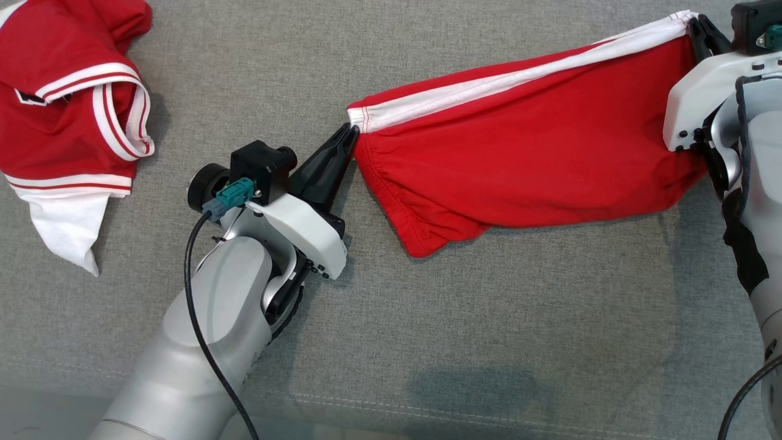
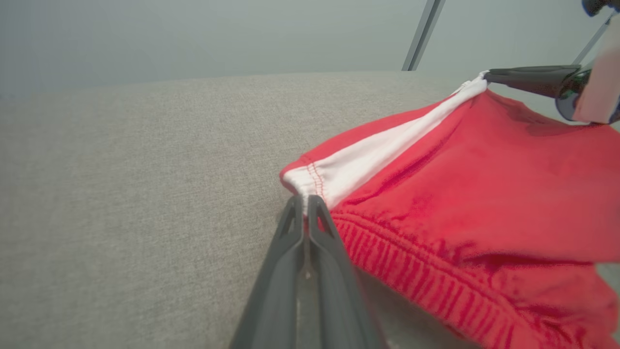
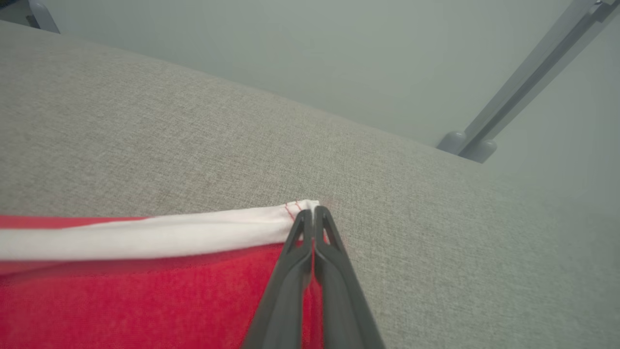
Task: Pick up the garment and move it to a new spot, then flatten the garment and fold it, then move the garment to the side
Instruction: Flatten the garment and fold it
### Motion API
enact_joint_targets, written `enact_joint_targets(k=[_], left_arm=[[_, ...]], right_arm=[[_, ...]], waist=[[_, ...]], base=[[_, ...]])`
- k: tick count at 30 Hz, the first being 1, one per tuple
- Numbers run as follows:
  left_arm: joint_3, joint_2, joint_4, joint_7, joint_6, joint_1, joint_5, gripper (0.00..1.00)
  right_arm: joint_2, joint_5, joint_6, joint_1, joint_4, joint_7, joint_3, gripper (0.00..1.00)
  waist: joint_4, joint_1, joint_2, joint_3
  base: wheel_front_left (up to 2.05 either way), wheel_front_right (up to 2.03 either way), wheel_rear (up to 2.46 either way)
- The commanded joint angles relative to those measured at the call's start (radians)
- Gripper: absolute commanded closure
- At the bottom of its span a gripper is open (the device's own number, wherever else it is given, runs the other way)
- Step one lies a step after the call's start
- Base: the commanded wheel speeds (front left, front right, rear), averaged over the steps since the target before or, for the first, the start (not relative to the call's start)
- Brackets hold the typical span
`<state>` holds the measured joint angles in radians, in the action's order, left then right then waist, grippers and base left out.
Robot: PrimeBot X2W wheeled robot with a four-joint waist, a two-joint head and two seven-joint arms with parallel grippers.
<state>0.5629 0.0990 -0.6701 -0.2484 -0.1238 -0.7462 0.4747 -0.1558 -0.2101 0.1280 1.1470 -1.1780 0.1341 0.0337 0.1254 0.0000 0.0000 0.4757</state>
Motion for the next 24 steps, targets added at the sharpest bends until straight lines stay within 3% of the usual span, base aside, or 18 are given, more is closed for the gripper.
enact_joint_targets(k=[1,5,6,7,8,10,12,21,24], left_arm=[[-0.029,0.023,0.021,-0.013,-0.006,-0.03,-0.008,1.0],[-0.029,0.02,0.031,-0.013,-0.007,-0.026,-0.013,1.0],[-0.029,0.02,0.033,-0.013,-0.007,-0.025,-0.013,0.98],[-0.029,0.021,0.034,-0.013,-0.007,-0.024,-0.014,0.75],[-0.03,0.021,0.035,-0.013,-0.007,-0.024,-0.015,0.56],[-0.03,0.02,0.035,-0.013,-0.007,-0.022,-0.019,0.41],[-0.033,0.02,0.032,-0.013,-0.007,-0.019,-0.022,0.0],[-0.087,0.02,0.028,-0.013,0.003,0.008,-0.055,0.0],[-0.119,0.025,0.05,-0.013,0.016,0.037,-0.065,0.0]], right_arm=[[0.014,-0.012,0.003,0.014,0.012,0.015,-0.001,1.0],[0.014,-0.035,0.003,0.022,-0.017,0.022,0.03,1.0],[0.016,-0.04,0.003,0.023,-0.022,0.024,0.038,0.76],[0.018,-0.046,0.003,0.024,-0.026,0.026,0.044,0.52],[0.021,-0.051,0.003,0.024,-0.029,0.03,0.051,0.0],[0.025,-0.064,0.003,0.023,-0.033,0.038,0.061,0.0],[0.03,-0.077,0.003,0.022,-0.032,0.053,0.07,0.0],[0.071,-0.052,0.003,-0.017,0.008,0.124,0.106,0.0],[0.083,-0.02,0.003,-0.062,0.081,0.127,0.085,0.0]], waist=[[0.002,0.0,0.0,0.001],[0.006,0.0,0.0,0.001],[0.006,0.0,0.0,0.001],[0.005,0.0,0.0,0.0],[0.003,0.0,0.0,-0.001],[-0.001,0.0,0.0,-0.005],[-0.006,0.0,0.0,-0.011],[-0.033,0.0,0.0,-0.067],[-0.042,0.0,0.0,-0.092]], base=[[0.0,0.0,0.0],[0.0,0.0,0.0],[0.0,0.0,0.0],[0.0,0.0,0.0],[0.0,0.0,0.0],[0.0,0.0,0.0],[0.0,0.0,0.0],[0.0,0.0,0.0],[0.0,0.0,0.0]])
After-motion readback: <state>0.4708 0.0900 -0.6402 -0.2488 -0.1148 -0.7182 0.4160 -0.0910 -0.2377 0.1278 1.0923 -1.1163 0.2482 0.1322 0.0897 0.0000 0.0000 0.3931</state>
